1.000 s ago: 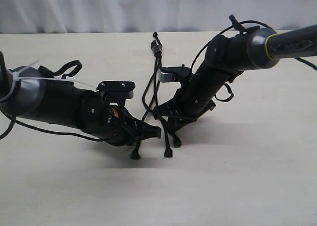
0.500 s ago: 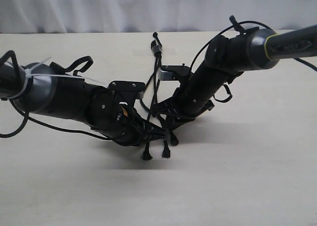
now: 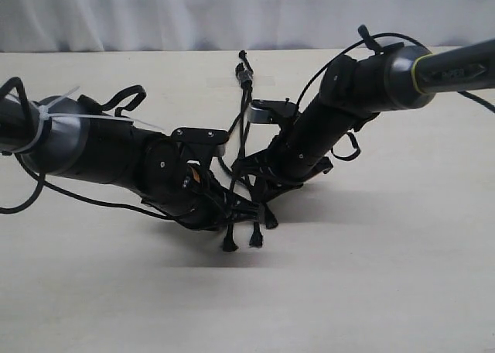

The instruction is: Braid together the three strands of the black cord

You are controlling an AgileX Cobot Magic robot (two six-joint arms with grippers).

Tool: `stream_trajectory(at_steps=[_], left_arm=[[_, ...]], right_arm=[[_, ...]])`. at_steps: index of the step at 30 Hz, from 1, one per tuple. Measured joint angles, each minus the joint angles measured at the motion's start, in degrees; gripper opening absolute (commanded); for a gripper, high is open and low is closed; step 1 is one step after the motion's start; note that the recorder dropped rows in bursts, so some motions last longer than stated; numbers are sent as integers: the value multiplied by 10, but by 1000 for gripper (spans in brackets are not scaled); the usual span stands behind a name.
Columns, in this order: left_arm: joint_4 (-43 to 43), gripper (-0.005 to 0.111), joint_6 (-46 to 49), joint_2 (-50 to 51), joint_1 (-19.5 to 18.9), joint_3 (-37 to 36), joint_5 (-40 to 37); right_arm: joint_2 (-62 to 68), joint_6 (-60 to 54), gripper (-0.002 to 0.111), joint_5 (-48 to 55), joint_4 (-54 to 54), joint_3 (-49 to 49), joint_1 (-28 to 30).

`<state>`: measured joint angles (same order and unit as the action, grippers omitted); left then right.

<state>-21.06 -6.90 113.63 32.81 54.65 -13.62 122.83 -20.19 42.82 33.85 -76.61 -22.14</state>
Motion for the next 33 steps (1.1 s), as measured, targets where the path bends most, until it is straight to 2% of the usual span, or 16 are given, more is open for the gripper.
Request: stream_trajectory(at_steps=[4, 6, 11, 14, 23, 29, 31, 33], left_arm=[[0, 3, 0, -1, 1, 5, -23], [0, 11, 2, -2, 1, 9, -40], [0, 40, 7, -2, 1, 27, -79], [0, 46, 7, -2, 1, 37, -108], [26, 47, 9, -14, -5, 53, -227], [60, 47, 9, -75, -47, 50, -296], [80, 43, 9, -100, -60, 49, -314], [105, 30, 9, -127, -67, 44, -319]], right_arm=[[0, 9, 32, 0, 3, 0, 0], [-5, 21, 37, 0, -3, 0, 0], [-25, 60, 54, 0, -45, 0, 0], [-41, 94, 59, 6, -81, 0, 0], [-101, 196, 60, 52, -191, 0, 4], [-137, 222, 60, 84, -203, 18, 20], [-149, 223, 60, 89, -204, 32, 21], [-165, 224, 60, 90, -203, 50, 23]])
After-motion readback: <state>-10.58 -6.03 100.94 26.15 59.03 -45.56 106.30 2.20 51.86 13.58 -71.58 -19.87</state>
